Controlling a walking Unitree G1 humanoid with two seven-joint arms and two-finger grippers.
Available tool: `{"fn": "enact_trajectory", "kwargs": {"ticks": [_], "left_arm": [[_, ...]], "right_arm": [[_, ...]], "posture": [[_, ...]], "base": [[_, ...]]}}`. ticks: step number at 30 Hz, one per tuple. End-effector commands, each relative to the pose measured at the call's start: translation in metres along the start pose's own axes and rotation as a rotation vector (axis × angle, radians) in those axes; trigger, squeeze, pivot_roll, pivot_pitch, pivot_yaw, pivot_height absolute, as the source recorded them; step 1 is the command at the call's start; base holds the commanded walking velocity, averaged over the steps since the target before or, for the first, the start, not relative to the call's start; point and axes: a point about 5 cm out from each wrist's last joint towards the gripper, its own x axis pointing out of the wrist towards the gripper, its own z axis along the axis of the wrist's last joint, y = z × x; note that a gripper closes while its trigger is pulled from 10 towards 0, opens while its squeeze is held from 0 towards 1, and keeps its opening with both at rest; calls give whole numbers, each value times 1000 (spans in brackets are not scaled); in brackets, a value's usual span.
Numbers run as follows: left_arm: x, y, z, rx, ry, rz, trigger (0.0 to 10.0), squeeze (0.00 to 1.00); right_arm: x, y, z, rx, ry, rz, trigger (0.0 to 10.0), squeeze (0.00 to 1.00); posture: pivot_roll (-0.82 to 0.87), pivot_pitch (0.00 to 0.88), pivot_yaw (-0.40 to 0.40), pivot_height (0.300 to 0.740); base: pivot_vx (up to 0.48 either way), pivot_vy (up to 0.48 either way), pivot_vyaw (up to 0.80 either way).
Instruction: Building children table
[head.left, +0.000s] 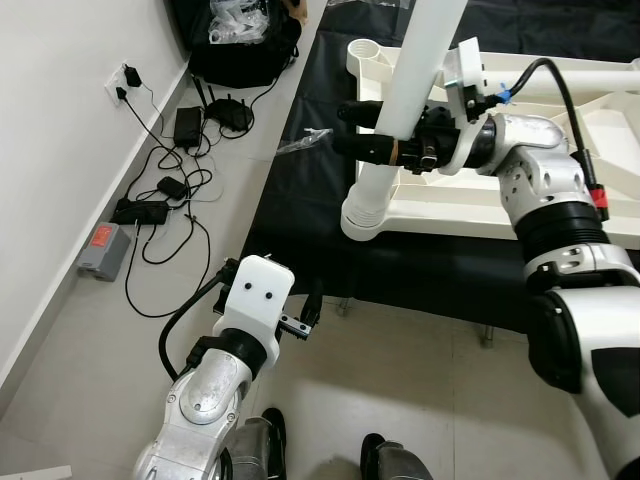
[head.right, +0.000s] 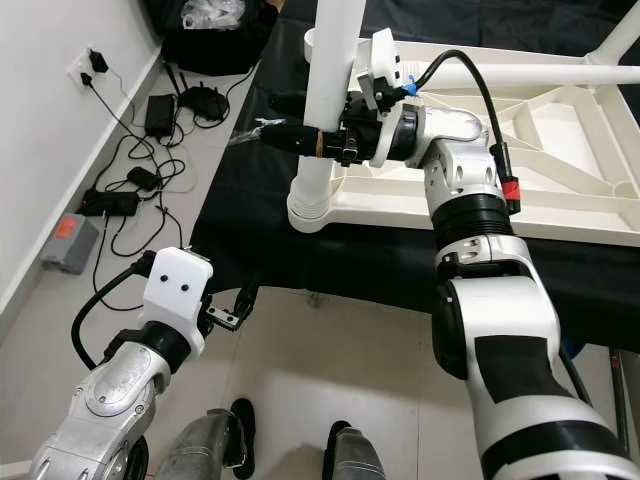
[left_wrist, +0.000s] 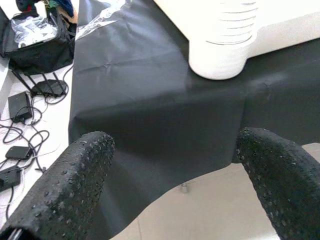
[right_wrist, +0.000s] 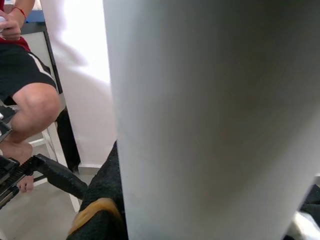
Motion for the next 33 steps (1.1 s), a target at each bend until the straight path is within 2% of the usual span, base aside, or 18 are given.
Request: {"fn": "enact_trajectory", "kwargs": {"ticks": [1,8,14,16,17,21,24,26,29,33], "left_arm": [[-3,-2,-1,5,6,0,10000,0],[-1,0,0,9,-1,5,10000,0],[1,0,0,11,-6,8,10000,0],[2,0,0,11,-7,11,10000,0],[2,0,0,11,-7,11,10000,0],[2,1,1,13,-9,12,10000,0],[2,1,1,14,-11,13,10000,0],[3,2,1,14,-10,18,10000,0],[3,2,1,14,-9,19,10000,0],[3,3,0,16,-9,20,10000,0]], "right_arm": [[4,6,-18,29,60,-2,10000,0],[5,10,-39,90,122,-91,10000,0],[1,8,-47,91,166,-186,10000,0],[-3,4,-52,104,211,-300,10000,0],[-3,4,-52,104,211,-300,10000,0],[-8,-2,-58,123,261,-437,10000,0],[-11,-3,-58,118,267,-477,10000,0],[-16,-4,-61,129,248,-571,10000,0],[-17,-3,-61,134,247,-584,10000,0],[-27,-9,-67,153,276,-761,10000,0]], "posture": [[190,308,-27,740],[184,300,-29,740],[184,302,-31,740],[177,309,-34,740],[177,309,-34,740],[174,312,-34,740],[174,312,-34,740],[172,314,-30,740],[172,314,-30,740],[174,317,-30,740]], "base": [[0,0,0],[0,0,0],[0,0,0],[0,0,0],[0,0,0],[0,0,0],[0,0,0],[0,0,0],[0,0,0],[0,0,0]]}}
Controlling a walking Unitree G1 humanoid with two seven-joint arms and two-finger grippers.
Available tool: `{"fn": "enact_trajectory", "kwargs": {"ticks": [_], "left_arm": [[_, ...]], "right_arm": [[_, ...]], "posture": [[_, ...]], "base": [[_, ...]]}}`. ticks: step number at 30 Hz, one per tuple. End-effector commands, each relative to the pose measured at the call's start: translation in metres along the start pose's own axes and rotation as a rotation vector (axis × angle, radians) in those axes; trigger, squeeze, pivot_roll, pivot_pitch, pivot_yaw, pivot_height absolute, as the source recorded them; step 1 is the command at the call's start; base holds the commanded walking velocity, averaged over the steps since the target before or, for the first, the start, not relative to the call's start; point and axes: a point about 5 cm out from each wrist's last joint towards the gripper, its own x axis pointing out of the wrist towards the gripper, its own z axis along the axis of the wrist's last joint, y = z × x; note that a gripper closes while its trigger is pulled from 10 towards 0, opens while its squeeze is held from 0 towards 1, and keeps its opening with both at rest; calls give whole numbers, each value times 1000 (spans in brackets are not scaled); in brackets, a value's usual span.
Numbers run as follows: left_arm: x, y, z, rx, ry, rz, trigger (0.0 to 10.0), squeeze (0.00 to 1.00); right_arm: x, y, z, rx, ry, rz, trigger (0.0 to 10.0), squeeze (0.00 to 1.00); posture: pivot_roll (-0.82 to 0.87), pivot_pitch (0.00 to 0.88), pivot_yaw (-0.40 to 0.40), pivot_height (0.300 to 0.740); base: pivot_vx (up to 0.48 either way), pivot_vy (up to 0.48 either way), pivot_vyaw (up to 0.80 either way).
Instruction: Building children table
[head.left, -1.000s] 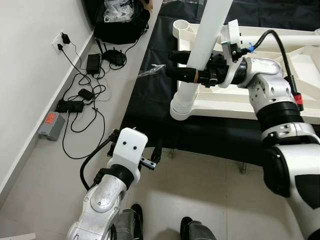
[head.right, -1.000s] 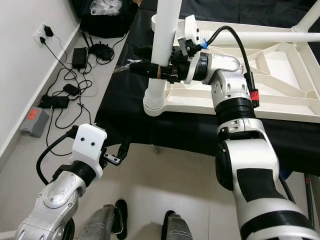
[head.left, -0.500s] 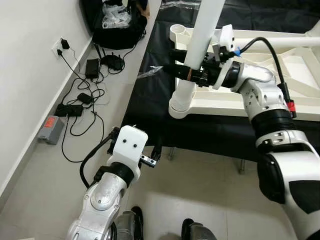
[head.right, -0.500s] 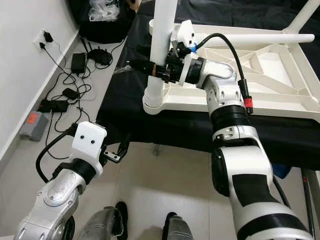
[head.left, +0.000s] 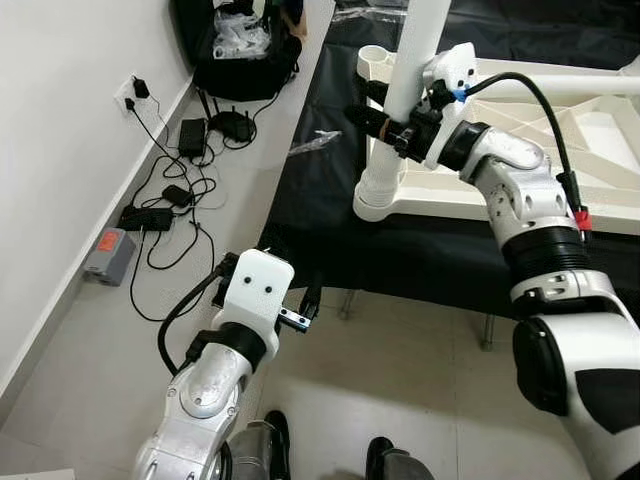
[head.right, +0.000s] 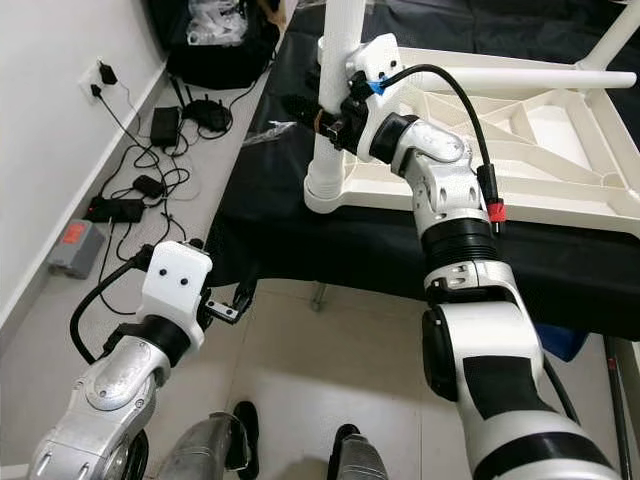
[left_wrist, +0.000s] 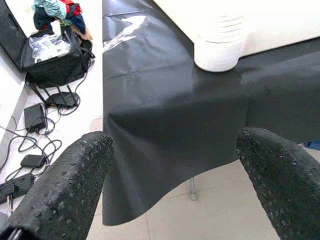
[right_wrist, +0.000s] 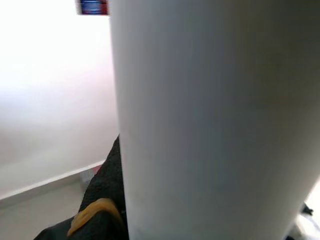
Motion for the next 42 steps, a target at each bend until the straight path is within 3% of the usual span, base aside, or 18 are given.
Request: {"fn": "enact_trajectory", "kwargs": {"ticks": [1,6,7,10,18,20,21,26,35,38,42], "left_arm": [[0,0,-4,7,14,-2,10000,0],[0,0,-4,8,13,-1,10000,0],[0,0,-3,10,12,-2,10000,0],[0,0,-3,11,12,-2,10000,0],[1,0,-4,10,12,-1,10000,0],[1,0,-3,11,11,-1,10000,0],[1,0,-3,11,11,-1,10000,0],[1,1,-3,13,12,0,10000,0],[2,1,-3,11,11,-1,10000,0],[1,1,-3,13,9,0,10000,0],[1,1,-4,14,9,0,10000,0]], "right_arm": [[-18,-9,-46,64,197,-149,10000,0],[-22,-14,-53,75,225,-240,10000,0],[-25,-18,-57,88,250,-328,10000,0],[-28,-24,-58,111,256,-421,10000,0],[-34,-27,-64,123,279,-559,10000,0],[-38,-31,-66,131,289,-659,10000,0],[-38,-31,-66,131,289,-659,10000,0],[-48,-41,-64,111,288,-915,10000,0],[-54,-47,-58,130,254,-1098,10000,0],[-65,-53,-54,103,228,-1238,10000,0],[-72,-55,-55,109,232,-1329,10000,0]], "posture": [[174,317,-28,740],[174,317,-26,740],[175,317,-26,740],[177,319,-27,740],[173,319,-25,740],[174,321,-23,740],[174,321,-23,740],[172,323,-24,740],[175,324,-25,740],[176,322,-26,740],[175,318,-26,740]], "base": [[0,0,0],[0,0,0],[0,0,0],[0,0,0],[0,0,0],[0,0,0],[0,0,0],[0,0,0],[0,0,0],[0,0,0],[0,0,0]]}}
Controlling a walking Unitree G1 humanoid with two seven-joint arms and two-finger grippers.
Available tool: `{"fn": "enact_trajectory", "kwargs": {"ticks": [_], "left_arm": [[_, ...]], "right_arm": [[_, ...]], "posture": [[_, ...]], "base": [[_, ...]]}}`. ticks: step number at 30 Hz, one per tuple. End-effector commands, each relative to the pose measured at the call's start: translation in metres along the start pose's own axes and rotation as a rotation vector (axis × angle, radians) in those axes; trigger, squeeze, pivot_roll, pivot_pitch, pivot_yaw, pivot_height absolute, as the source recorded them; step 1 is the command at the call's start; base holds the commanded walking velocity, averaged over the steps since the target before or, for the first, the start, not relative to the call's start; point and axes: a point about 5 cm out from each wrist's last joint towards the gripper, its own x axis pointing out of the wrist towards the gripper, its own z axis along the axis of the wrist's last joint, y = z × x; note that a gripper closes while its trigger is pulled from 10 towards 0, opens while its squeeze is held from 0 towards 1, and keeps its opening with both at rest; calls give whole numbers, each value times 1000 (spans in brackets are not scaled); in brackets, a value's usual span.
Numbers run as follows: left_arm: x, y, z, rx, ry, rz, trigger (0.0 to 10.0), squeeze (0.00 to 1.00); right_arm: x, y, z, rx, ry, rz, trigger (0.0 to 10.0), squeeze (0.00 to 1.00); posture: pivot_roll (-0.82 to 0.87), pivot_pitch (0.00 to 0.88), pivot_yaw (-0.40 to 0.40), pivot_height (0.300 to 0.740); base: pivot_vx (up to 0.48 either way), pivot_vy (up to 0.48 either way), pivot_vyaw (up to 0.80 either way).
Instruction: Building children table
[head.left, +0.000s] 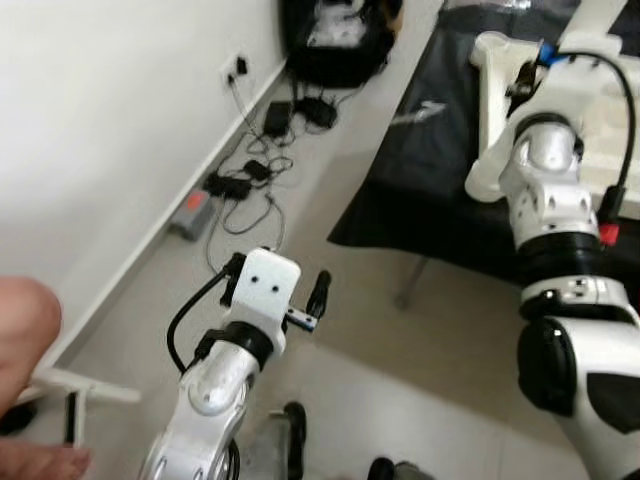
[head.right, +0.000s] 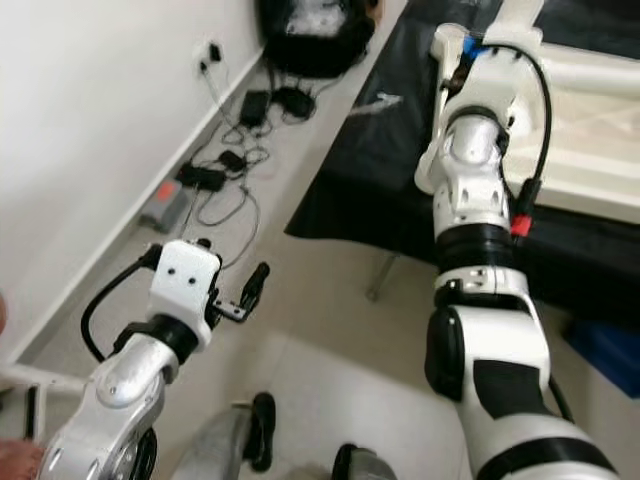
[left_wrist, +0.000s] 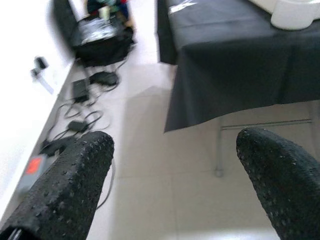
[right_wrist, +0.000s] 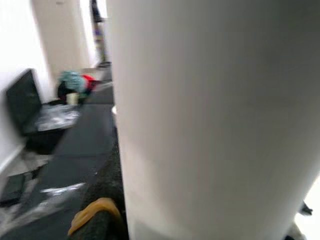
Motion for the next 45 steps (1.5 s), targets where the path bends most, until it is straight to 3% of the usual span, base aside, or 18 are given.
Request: {"fn": "enact_trajectory", "kwargs": {"ticks": [1,9,26,28,34,38,45], "left_arm": [[-4,-1,-5,-5,18,2,10000,0],[-4,-1,-4,-5,13,-1,10000,0],[-3,-2,-2,-5,5,-3,10000,0],[-3,-2,-2,-5,6,-2,10000,0],[-3,-3,-2,-5,5,-3,10000,0],[-2,-3,-2,-4,4,-1,10000,0],[-2,-3,-2,-6,7,0,10000,0]], "right_arm": [[-6,-26,-46,-52,192,-157,10000,0],[-8,-34,-44,-41,168,-275,10000,0],[-13,-32,-41,-34,194,-453,10000,0],[-13,-34,-37,-74,193,-511,10000,0],[-14,-36,-35,-55,190,-583,10000,0],[-17,-41,-33,-89,221,-736,10000,0],[-20,-46,-32,-102,225,-831,10000,0]], "posture": [[174,315,-25,740],[179,311,-29,740],[175,308,-30,740],[175,310,-31,740],[171,314,-33,740],[169,320,-36,740],[168,324,-35,740]], "base": [[0,0,0],[0,0,0],[0,0,0],[0,0,0],[0,0,0],[0,0,0],[0,0,0]]}}
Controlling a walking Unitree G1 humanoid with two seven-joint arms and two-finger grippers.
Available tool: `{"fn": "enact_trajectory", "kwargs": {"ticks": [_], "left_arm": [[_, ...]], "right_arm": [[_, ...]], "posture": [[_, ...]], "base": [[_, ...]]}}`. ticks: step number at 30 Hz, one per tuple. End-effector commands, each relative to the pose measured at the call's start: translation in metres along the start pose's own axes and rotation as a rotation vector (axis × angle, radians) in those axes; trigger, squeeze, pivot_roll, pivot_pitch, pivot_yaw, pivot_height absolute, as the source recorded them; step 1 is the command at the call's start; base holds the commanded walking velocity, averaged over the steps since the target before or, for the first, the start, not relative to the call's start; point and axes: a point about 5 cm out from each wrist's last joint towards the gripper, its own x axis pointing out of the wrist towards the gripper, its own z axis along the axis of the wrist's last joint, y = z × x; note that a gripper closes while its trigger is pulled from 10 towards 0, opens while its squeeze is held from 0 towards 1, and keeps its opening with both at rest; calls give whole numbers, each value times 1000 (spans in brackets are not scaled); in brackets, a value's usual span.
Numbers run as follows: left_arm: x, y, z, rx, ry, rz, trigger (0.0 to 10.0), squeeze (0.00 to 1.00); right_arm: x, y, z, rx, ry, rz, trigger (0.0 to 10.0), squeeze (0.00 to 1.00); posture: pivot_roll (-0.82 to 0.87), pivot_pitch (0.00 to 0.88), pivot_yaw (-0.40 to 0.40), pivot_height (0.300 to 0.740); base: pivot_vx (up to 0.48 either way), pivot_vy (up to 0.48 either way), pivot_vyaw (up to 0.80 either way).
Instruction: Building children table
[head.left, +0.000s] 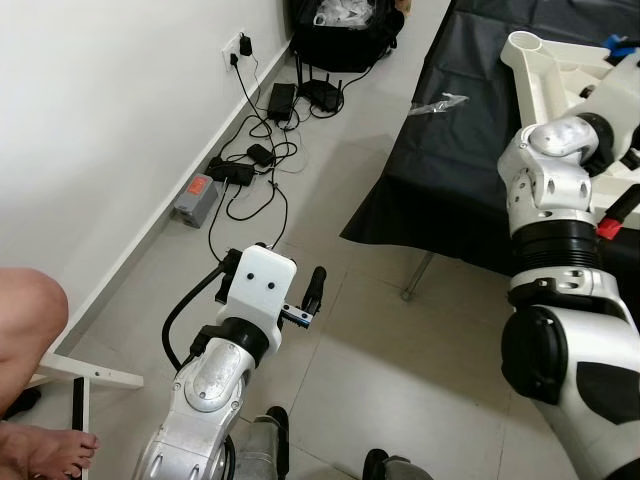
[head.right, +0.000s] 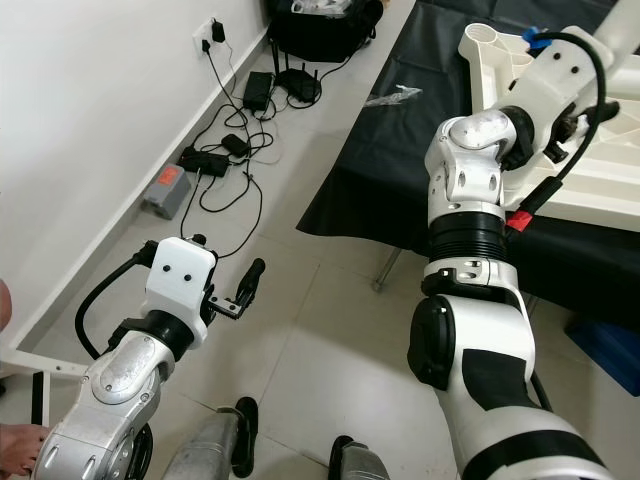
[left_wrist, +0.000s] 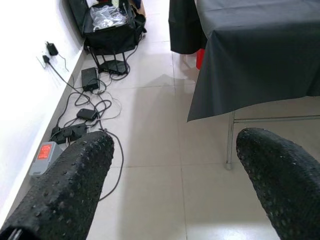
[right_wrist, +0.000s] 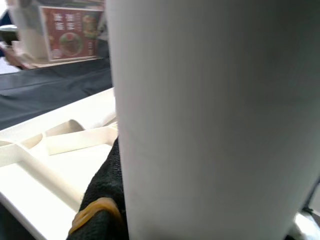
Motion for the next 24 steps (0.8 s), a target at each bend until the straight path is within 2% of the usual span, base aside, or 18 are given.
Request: {"fn": "enact_trajectory", "kwargs": {"ticks": [1,16,24], "left_arm": [[-2,-3,-2,-4,11,-3,10000,0],[-2,-2,-3,-6,12,-1,10000,0],[-2,-3,-3,-7,13,-2,10000,0]], "right_arm": [[4,-19,-50,-181,159,-104,10000,0],[2,-16,-51,-175,212,-106,10000,0],[4,-21,-53,-152,264,-198,10000,0]], "posture": [[167,323,-37,740],[162,328,-37,740],[164,330,-40,740]], "base": [[0,0,0],[0,0,0],[0,0,0]]}}
